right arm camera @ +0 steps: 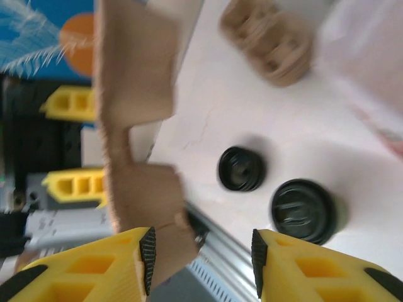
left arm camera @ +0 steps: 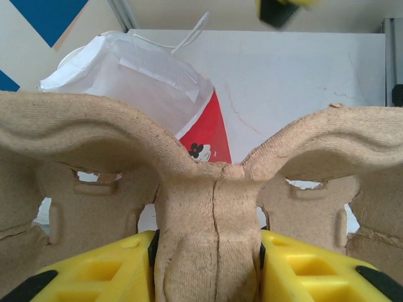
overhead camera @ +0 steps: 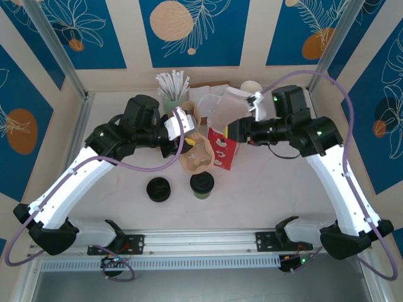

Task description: Pack the takeout coffee

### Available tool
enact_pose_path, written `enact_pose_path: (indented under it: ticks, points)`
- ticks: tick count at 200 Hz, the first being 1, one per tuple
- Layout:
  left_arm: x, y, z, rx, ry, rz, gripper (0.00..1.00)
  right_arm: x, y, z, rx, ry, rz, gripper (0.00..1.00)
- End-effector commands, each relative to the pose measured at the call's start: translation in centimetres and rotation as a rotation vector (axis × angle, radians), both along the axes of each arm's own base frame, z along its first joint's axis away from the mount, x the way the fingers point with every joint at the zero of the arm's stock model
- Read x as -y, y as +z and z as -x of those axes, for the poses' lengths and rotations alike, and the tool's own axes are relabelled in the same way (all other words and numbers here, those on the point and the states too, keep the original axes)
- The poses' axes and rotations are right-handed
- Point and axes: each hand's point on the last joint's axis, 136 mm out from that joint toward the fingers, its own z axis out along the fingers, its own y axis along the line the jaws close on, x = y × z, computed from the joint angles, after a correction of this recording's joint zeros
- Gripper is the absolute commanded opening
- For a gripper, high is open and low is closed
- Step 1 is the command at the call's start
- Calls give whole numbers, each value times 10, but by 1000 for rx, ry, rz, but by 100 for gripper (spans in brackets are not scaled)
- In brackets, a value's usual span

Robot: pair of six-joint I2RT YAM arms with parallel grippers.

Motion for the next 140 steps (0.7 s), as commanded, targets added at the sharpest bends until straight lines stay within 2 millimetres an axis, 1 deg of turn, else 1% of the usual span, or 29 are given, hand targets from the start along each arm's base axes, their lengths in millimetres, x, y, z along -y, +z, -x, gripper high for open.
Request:
enact_pose_path:
  ticks: [1,12,28,52,73,105,140]
  points:
    - [4,10,-3,10,16,36,41,44,-11,-27,8,-238,128,49]
    - [6,11,-3,4,14,46,41,65,-22,-44,0,-348,196,50]
    - [9,13,-3,-8,12,62,41,80,-34,-65,-6,-423,256,52]
    - [13,16,-3,-21,9,86,41,83,-49,-95,-17,-448,294,54]
    - [15,18,-3,-27,10,102,41,86,-59,-115,-11,-465,344,55]
    - [17,18,-5,-38,13,107,41,86,-75,-135,-31,-464,389,56]
    - [17,17,-6,-38,18,102,41,83,-87,-141,-56,-456,411,55]
